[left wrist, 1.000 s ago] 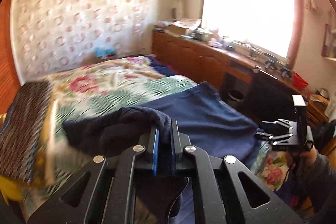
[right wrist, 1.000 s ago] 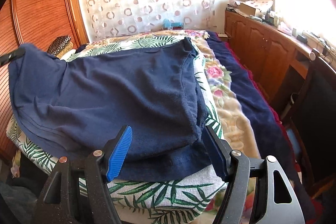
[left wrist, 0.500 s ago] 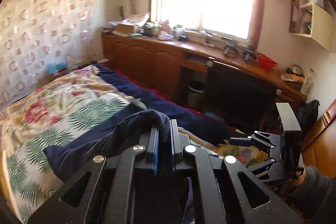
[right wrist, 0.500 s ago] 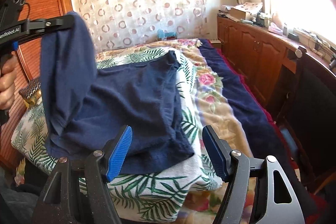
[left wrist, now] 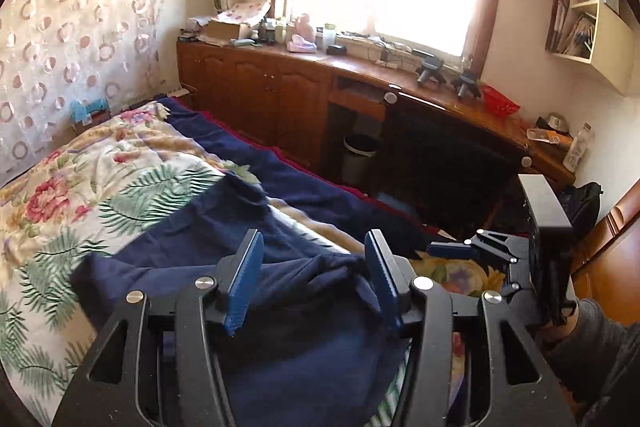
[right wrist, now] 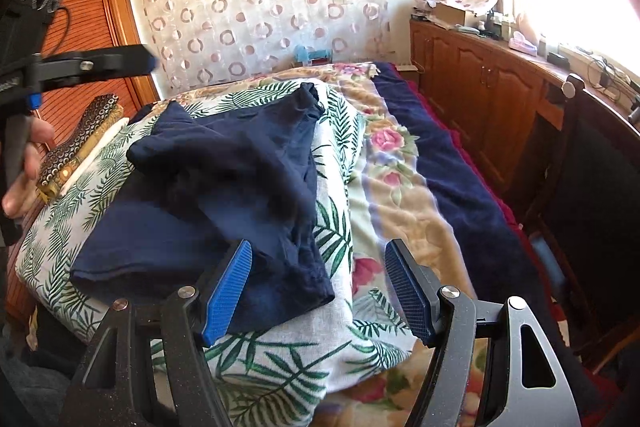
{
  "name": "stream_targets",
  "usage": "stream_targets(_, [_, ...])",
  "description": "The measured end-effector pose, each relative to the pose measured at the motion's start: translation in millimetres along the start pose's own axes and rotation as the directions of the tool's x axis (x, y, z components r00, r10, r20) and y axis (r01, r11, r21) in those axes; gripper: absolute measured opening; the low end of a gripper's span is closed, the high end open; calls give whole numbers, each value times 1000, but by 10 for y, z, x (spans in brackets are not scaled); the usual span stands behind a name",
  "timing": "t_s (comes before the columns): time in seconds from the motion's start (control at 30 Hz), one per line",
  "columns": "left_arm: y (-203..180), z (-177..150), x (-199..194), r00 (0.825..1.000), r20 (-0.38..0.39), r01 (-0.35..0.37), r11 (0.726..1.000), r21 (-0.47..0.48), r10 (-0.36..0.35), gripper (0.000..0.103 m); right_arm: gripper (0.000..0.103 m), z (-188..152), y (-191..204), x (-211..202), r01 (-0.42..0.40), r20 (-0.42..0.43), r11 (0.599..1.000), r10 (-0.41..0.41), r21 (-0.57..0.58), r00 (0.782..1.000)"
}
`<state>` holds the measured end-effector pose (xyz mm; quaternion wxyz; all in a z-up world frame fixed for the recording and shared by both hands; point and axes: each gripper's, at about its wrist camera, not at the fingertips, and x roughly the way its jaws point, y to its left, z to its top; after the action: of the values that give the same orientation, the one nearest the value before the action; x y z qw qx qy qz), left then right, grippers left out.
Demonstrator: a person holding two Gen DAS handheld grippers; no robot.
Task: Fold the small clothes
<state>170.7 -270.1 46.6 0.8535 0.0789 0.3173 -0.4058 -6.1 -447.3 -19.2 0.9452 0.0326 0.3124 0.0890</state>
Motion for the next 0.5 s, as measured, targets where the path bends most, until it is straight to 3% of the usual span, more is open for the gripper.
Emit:
stream_targets(0.07, [136,-51,-104,999,12,-47,999,-3,47,54,71,47,0,17,6,4,1000,-6,0,1000])
stream_targets(0.1, [220,-90,-134,998,13,-67,998,-6,67,62,71,73,12,18,5,8,1000,-5,-2,1000])
stream_targets(0.13, [295,-132,-166,996,14,-83,997,-10,83,81,71,98,20,26,2,12,1000,-2,-4,1000])
stream_targets(0.33, [780,-515,-290,979,-26,-202,978,-49,201,83,71,269,132,205,-43,6,998,43,-37,999])
stream_targets(0.5, [1123,-874,-303,974,-75,-222,968,-119,214,83,71,364,212,559,-49,-80,996,43,-75,996])
